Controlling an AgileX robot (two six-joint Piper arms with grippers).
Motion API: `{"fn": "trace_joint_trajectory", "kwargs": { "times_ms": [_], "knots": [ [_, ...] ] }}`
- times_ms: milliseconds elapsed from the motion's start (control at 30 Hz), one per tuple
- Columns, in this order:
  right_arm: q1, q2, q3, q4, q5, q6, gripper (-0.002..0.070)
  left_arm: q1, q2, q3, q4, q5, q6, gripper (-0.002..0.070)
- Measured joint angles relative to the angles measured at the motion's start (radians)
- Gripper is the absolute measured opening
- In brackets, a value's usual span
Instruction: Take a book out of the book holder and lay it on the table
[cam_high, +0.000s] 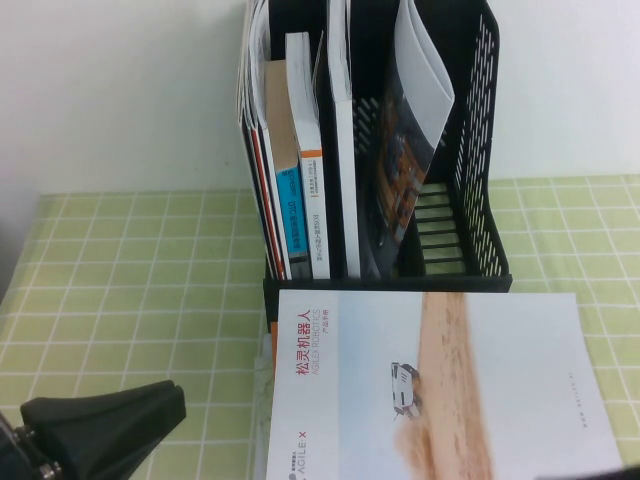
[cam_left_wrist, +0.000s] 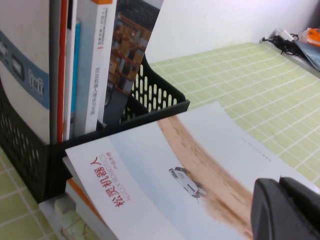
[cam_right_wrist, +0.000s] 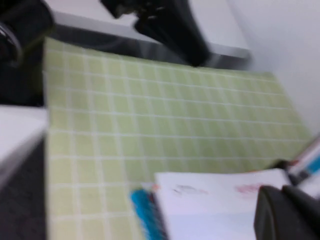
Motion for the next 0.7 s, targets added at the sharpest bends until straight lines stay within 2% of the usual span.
{"fn": "trace_joint_trajectory", "kwargs": {
  "times_ms": [100,233,500,700],
  "knots": [
    [-0.014,0.028,0.122,0.035,-0.163,0.023,-0.0001,0.000,0.000,0.002,-0.045,-0.024,0.052,-0.0003],
    [-0.059,0.085,0.193,-0.006,-0.191,0.077,-0.0001,0.000,-0.002,0.002,-0.096,-0.034,0.061,-0.0003],
    [-0.178,0.093,0.199,-0.211,-0.009,0.188,-0.0001,0.000,-0.002,0.002,-0.162,-0.032,0.061,-0.0003],
    [-0.183,0.093,0.199,-0.196,0.098,0.330,-0.0001,0.000,-0.002,0.002,-0.164,-0.030,0.061,-0.0003]
  ]
}}
